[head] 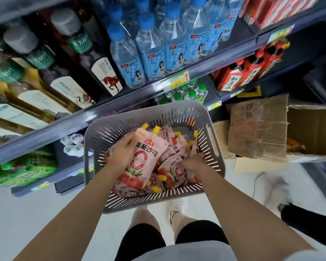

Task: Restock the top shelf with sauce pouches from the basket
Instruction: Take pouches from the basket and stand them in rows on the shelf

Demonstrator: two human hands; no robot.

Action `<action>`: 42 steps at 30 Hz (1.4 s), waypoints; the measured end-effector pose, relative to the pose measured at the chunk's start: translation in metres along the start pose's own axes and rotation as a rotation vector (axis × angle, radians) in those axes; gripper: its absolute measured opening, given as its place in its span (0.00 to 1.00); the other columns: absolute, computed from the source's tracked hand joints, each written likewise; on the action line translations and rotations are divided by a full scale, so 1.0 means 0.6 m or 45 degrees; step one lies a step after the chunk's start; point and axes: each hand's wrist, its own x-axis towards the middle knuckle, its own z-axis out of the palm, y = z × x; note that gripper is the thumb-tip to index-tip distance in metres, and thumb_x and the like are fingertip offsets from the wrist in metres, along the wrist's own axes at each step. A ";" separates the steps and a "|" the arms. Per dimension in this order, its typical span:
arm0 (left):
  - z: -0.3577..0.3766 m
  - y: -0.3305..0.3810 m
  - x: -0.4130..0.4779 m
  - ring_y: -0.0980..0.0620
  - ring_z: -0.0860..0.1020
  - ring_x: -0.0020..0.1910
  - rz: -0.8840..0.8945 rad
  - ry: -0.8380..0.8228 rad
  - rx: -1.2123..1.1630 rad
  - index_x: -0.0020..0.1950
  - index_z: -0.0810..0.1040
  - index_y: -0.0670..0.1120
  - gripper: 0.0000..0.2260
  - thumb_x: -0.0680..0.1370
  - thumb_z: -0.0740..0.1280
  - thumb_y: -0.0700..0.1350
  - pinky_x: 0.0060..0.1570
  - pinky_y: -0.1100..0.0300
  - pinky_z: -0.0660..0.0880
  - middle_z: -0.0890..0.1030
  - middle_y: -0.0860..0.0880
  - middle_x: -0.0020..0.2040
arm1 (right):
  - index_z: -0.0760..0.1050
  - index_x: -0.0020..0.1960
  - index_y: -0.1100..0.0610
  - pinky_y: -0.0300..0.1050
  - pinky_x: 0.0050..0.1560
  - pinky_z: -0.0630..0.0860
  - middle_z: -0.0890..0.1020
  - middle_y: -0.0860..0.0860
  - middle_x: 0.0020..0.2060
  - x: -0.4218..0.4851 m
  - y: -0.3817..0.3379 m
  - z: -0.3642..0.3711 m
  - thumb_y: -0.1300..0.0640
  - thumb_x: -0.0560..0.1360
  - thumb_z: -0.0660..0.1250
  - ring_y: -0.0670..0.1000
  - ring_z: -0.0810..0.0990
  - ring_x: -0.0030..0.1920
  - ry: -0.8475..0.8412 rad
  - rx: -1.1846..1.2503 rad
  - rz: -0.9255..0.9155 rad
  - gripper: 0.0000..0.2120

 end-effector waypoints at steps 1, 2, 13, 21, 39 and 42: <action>0.003 -0.003 0.001 0.51 0.80 0.41 0.045 -0.004 0.163 0.50 0.78 0.47 0.14 0.82 0.56 0.53 0.43 0.57 0.77 0.81 0.50 0.42 | 0.40 0.75 0.63 0.51 0.66 0.68 0.60 0.61 0.72 0.000 -0.004 0.002 0.54 0.68 0.76 0.62 0.64 0.70 -0.015 -0.019 -0.007 0.53; 0.007 -0.002 0.000 0.50 0.78 0.40 0.109 0.006 0.320 0.50 0.77 0.45 0.15 0.83 0.55 0.52 0.39 0.60 0.73 0.79 0.50 0.40 | 0.40 0.75 0.63 0.51 0.67 0.67 0.59 0.61 0.73 0.000 -0.008 0.004 0.52 0.67 0.76 0.62 0.63 0.71 -0.021 -0.059 -0.030 0.53; 0.028 0.021 -0.064 0.46 0.70 0.64 0.318 0.026 1.405 0.71 0.60 0.44 0.52 0.59 0.60 0.79 0.59 0.50 0.71 0.69 0.46 0.66 | 0.53 0.74 0.63 0.50 0.64 0.70 0.68 0.61 0.68 0.000 0.003 0.004 0.53 0.69 0.68 0.62 0.69 0.67 0.081 -0.101 -0.167 0.40; 0.042 -0.019 -0.080 0.44 0.66 0.64 0.394 -0.054 1.707 0.71 0.61 0.47 0.40 0.65 0.65 0.67 0.63 0.49 0.64 0.66 0.45 0.69 | 0.56 0.74 0.62 0.50 0.66 0.69 0.62 0.62 0.69 -0.016 -0.015 0.012 0.52 0.72 0.67 0.61 0.67 0.67 0.027 -0.395 -0.318 0.36; 0.057 0.039 -0.018 0.43 0.72 0.61 0.170 -0.592 1.745 0.71 0.59 0.45 0.41 0.65 0.73 0.60 0.54 0.52 0.71 0.72 0.42 0.64 | 0.58 0.64 0.57 0.54 0.62 0.73 0.74 0.57 0.60 0.019 -0.004 0.004 0.45 0.52 0.83 0.58 0.73 0.62 0.066 -0.123 -0.266 0.50; 0.060 0.032 -0.017 0.42 0.68 0.66 0.200 -0.624 1.803 0.74 0.55 0.45 0.43 0.66 0.72 0.59 0.60 0.52 0.68 0.68 0.41 0.69 | 0.58 0.70 0.60 0.48 0.65 0.67 0.67 0.57 0.67 0.017 -0.004 0.007 0.41 0.57 0.80 0.58 0.67 0.68 0.058 -0.275 -0.314 0.52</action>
